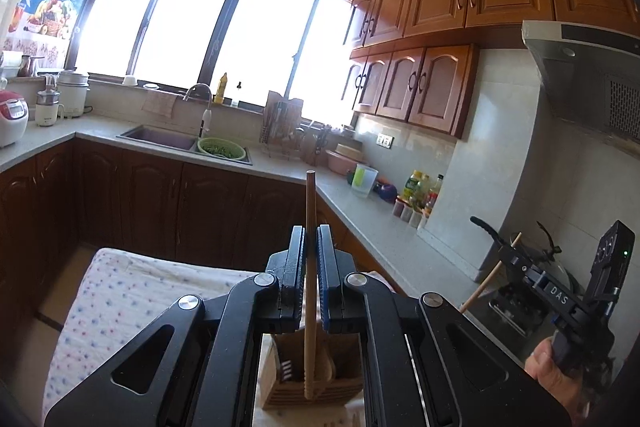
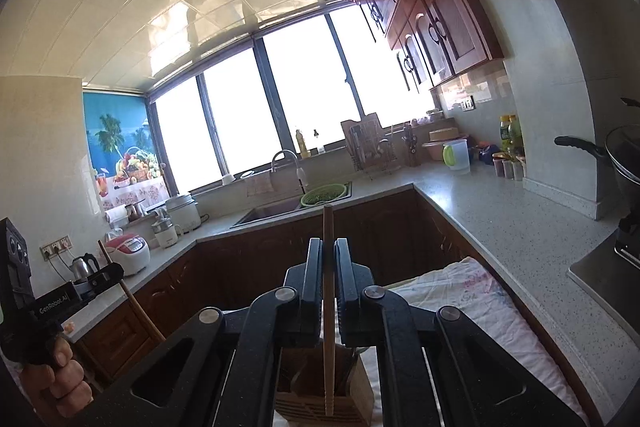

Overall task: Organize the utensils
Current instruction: 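Lower the wooden chopsticks into the holder and open both tools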

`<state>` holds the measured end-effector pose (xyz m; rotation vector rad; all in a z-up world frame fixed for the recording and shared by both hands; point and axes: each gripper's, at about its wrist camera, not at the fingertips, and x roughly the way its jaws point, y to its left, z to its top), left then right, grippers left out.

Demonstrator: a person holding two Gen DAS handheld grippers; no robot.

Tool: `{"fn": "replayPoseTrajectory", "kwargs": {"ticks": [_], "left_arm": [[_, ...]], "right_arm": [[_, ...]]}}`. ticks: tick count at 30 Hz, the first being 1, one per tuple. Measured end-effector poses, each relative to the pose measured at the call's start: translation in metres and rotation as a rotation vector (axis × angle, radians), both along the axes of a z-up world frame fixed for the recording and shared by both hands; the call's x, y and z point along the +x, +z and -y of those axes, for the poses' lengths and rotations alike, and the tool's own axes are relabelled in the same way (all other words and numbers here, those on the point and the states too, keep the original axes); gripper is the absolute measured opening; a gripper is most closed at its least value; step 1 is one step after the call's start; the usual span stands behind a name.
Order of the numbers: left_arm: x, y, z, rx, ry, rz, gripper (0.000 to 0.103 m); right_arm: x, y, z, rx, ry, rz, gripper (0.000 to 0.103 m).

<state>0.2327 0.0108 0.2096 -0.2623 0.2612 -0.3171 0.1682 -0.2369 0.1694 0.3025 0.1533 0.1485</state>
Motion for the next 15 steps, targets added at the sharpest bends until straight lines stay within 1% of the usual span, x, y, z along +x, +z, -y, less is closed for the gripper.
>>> {"fn": "replayPoseTrajectory", "kwargs": {"ticks": [3, 7, 11, 15], "left_arm": [[0.02, -0.008, 0.005, -0.026, 0.023, -0.013, 0.005], [0.039, -0.028, 0.011, -0.037, 0.043, -0.027, 0.005], [0.046, -0.053, 0.017, -0.033, 0.045, -0.042, 0.005], [0.049, -0.075, 0.022, -0.005, 0.052, -0.071, 0.005]], "right_arm": [[0.017, -0.002, 0.001, 0.011, -0.009, 0.0, 0.006], [0.037, -0.015, -0.002, 0.016, -0.015, -0.02, 0.006], [0.049, -0.035, -0.005, 0.019, -0.006, -0.045, 0.006], [0.057, -0.055, -0.006, 0.021, -0.001, -0.076, 0.006]]}}
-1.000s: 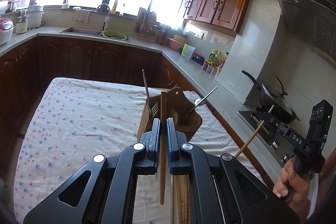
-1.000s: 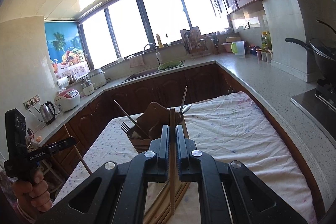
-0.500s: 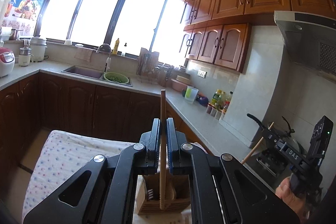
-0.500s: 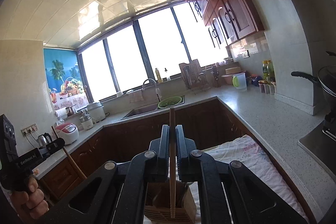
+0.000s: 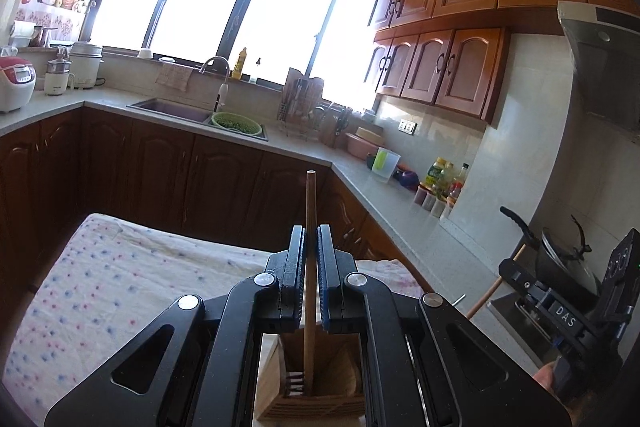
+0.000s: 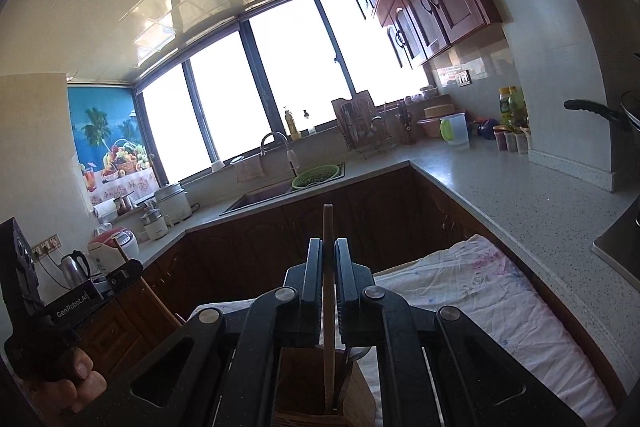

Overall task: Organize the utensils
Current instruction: 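Lower the wooden chopsticks into the holder and open both tools, then move both open tools back down to the remaining chopsticks on the cloth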

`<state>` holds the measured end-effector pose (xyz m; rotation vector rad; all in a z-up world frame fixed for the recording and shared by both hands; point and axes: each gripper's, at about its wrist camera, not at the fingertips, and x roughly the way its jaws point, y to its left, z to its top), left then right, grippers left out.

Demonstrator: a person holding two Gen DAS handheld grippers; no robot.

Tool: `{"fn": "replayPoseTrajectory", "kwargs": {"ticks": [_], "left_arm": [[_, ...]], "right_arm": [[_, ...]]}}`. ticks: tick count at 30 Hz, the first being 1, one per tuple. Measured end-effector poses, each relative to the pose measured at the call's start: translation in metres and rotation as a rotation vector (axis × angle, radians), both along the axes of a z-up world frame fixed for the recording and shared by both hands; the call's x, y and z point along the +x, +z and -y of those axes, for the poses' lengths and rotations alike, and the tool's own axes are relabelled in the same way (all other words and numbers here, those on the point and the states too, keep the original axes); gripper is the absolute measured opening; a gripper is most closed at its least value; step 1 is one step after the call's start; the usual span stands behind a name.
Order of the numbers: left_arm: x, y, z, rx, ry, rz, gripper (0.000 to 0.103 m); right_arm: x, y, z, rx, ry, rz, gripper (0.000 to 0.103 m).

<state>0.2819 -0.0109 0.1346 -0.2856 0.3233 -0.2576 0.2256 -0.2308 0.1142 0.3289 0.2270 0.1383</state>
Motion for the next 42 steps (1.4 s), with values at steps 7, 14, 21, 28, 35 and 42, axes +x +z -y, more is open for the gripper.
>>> {"fn": "replayPoseTrajectory", "kwargs": {"ticks": [7, 14, 21, 28, 35, 42], "left_arm": [[0.001, -0.033, 0.004, 0.034, -0.023, -0.064, 0.005], [0.001, -0.051, 0.009, 0.061, -0.05, -0.104, 0.006], [-0.001, -0.049, 0.009, 0.062, -0.056, -0.117, 0.006], [-0.005, -0.041, 0.008, 0.074, -0.064, -0.123, 0.014], [-0.025, -0.033, -0.001, 0.054, -0.033, -0.089, 0.063], [-0.049, -0.036, -0.011, 0.049, -0.001, -0.082, 0.081]], "right_arm": [[0.005, -0.028, -0.002, -0.004, 0.006, -0.054, 0.006], [0.01, -0.044, -0.008, -0.016, 0.025, -0.116, 0.006], [0.009, -0.046, -0.011, -0.025, 0.023, -0.13, 0.006], [0.008, -0.046, -0.006, 0.011, 0.03, -0.137, 0.013], [-0.011, -0.032, 0.008, 0.083, 0.016, -0.066, 0.08], [-0.044, -0.023, 0.013, 0.108, 0.008, -0.013, 0.095]]}}
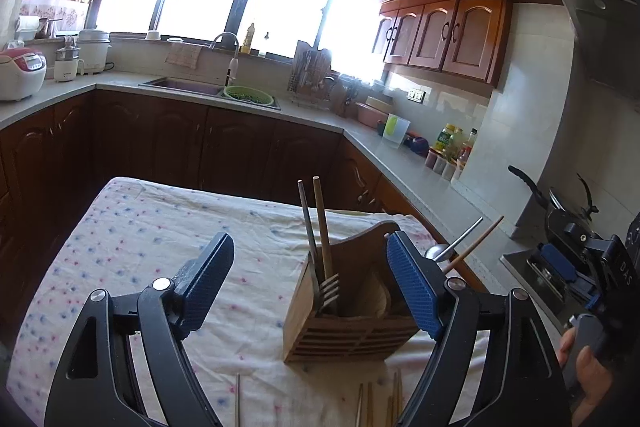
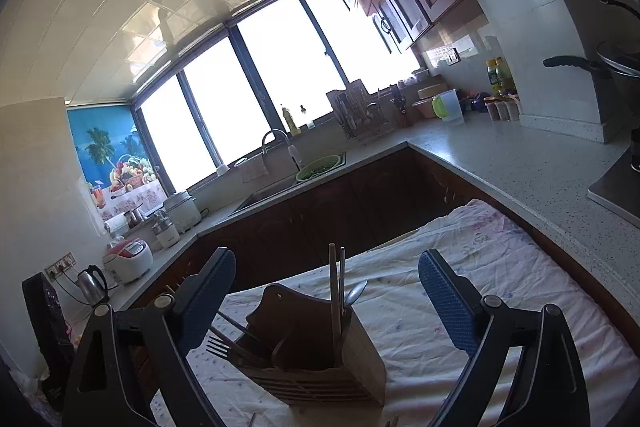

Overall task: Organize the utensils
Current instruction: 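Move both open tools back down to the remaining chopsticks on the cloth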

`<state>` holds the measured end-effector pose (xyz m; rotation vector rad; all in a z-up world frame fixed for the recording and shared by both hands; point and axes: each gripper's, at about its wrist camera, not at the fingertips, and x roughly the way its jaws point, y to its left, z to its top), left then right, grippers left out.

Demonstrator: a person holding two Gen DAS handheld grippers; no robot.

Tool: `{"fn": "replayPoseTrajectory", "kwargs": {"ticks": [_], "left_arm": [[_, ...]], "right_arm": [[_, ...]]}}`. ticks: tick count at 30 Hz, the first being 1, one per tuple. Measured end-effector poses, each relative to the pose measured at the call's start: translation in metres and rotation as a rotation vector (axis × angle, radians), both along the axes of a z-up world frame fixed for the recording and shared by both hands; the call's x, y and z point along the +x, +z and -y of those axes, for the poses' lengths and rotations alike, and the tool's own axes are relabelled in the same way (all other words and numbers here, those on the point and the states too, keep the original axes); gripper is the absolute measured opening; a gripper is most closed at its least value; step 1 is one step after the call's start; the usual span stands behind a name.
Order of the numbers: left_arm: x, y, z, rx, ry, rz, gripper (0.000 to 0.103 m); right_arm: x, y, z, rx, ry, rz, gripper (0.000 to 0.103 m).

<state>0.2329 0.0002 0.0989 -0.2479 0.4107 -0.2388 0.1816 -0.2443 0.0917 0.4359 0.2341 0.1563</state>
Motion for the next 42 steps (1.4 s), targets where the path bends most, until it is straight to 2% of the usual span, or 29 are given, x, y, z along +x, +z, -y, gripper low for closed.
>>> {"fn": "replayPoseTrajectory", "kwargs": {"ticks": [8, 14, 19, 27, 35, 36, 39, 41, 42], "left_arm": [[-0.039, -0.024, -0.013, -0.004, 0.022, -0.043, 0.083], [-0.064, -0.052, -0.025, -0.004, 0.039, -0.117, 0.083], [-0.081, -0.071, -0.036, 0.016, 0.067, -0.155, 0.083], [-0.09, -0.095, -0.045, 0.022, 0.082, -0.221, 0.083], [-0.089, -0.105, -0.044, 0.048, 0.081, -0.258, 0.083], [-0.089, -0.107, -0.044, 0.052, 0.083, -0.262, 0.083], [-0.086, -0.11, -0.044, 0.058, 0.085, -0.275, 0.083], [-0.082, -0.113, -0.044, 0.067, 0.087, -0.288, 0.083], [-0.08, -0.115, -0.044, 0.071, 0.086, -0.298, 0.083]], "right_arm": [[-0.036, -0.014, 0.001, -0.004, -0.007, -0.02, 0.097], [-0.058, -0.043, -0.003, -0.045, -0.01, -0.091, 0.097], [-0.073, -0.071, -0.002, -0.032, -0.012, -0.161, 0.097], [-0.087, -0.105, -0.009, -0.033, 0.0, -0.248, 0.097], [-0.086, -0.113, -0.025, -0.064, 0.038, -0.275, 0.096], [-0.085, -0.113, -0.027, -0.071, 0.041, -0.275, 0.095], [-0.079, -0.116, -0.033, -0.09, 0.053, -0.294, 0.083], [-0.074, -0.119, -0.037, -0.097, 0.064, -0.317, 0.067], [-0.071, -0.121, -0.039, -0.099, 0.072, -0.33, 0.064]]}}
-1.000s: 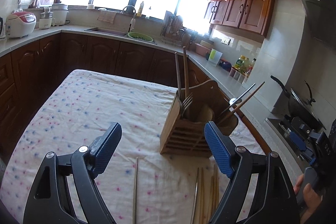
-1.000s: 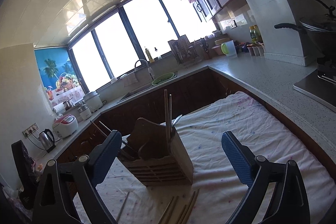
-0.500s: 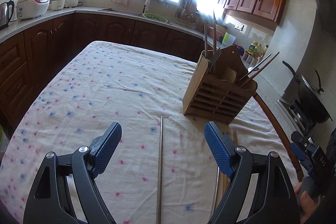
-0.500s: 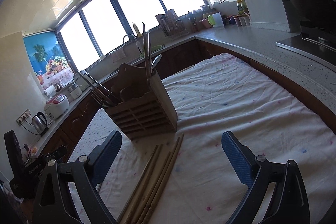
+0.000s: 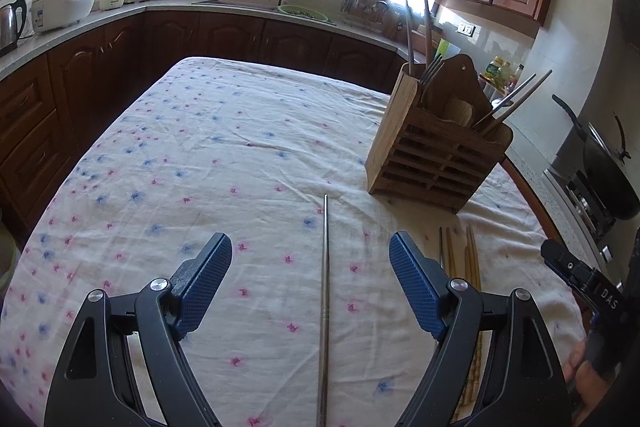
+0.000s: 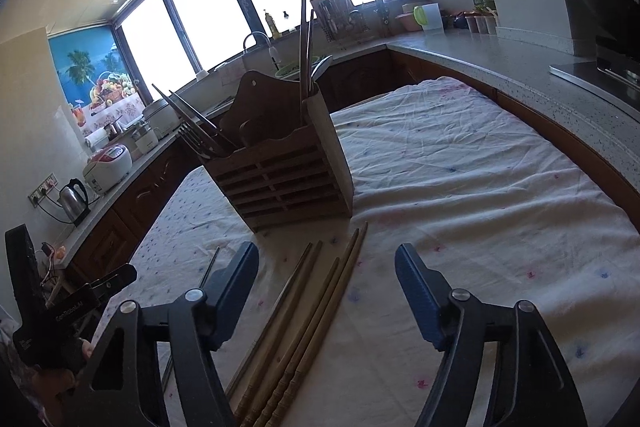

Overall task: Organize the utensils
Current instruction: 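Move both open tools back down to the remaining chopsticks on the cloth, then grasp a wooden chopstick with the right tool while the left tool grasps a metal chopstick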

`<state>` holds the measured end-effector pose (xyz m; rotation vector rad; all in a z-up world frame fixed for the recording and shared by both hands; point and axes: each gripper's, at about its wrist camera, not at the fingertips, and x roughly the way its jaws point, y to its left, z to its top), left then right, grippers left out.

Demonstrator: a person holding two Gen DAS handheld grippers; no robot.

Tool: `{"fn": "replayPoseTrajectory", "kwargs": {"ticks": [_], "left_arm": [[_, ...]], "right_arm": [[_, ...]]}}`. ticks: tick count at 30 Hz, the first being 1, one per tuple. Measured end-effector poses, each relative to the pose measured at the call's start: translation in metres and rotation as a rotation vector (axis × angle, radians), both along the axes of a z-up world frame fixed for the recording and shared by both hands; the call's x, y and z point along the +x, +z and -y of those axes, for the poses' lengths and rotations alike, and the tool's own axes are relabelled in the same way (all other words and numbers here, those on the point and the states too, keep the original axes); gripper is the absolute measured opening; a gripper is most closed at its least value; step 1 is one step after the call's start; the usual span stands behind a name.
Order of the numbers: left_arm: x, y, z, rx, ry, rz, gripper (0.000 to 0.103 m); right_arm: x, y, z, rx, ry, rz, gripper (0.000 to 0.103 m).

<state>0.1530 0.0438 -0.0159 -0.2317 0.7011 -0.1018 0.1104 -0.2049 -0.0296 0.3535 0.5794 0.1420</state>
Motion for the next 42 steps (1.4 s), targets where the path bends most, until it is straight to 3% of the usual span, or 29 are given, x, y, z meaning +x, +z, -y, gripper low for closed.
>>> {"fn": "replayPoseTrajectory", "kwargs": {"ticks": [5, 8, 20, 27, 32, 38, 41, 42], "left_arm": [[0.012, -0.01, 0.003, 0.014, -0.016, -0.048, 0.083], [0.02, -0.012, 0.007, 0.043, -0.023, -0.066, 0.081], [0.068, -0.032, 0.026, 0.127, -0.114, -0.163, 0.058], [0.096, -0.052, 0.043, 0.177, -0.162, -0.242, 0.043], [0.097, -0.055, 0.051, 0.219, -0.158, -0.219, 0.043], [0.1, -0.055, 0.05, 0.235, -0.156, -0.212, 0.034], [0.1, -0.055, 0.053, 0.248, -0.161, -0.201, 0.022], [0.1, -0.055, 0.053, 0.244, -0.162, -0.2, 0.01]], "right_arm": [[0.017, -0.009, -0.016, -0.01, 0.054, -0.06, 0.04], [0.027, -0.015, -0.025, -0.016, 0.08, -0.097, 0.033], [0.077, -0.046, -0.053, -0.098, 0.139, -0.248, 0.012], [0.097, -0.058, -0.062, -0.143, 0.141, -0.29, 0.009], [0.105, -0.057, -0.071, -0.155, 0.153, -0.282, 0.01], [0.109, -0.056, -0.068, -0.16, 0.149, -0.287, 0.009], [0.113, -0.056, -0.07, -0.172, 0.142, -0.283, 0.01], [0.115, -0.055, -0.072, -0.182, 0.141, -0.28, 0.01]]}}
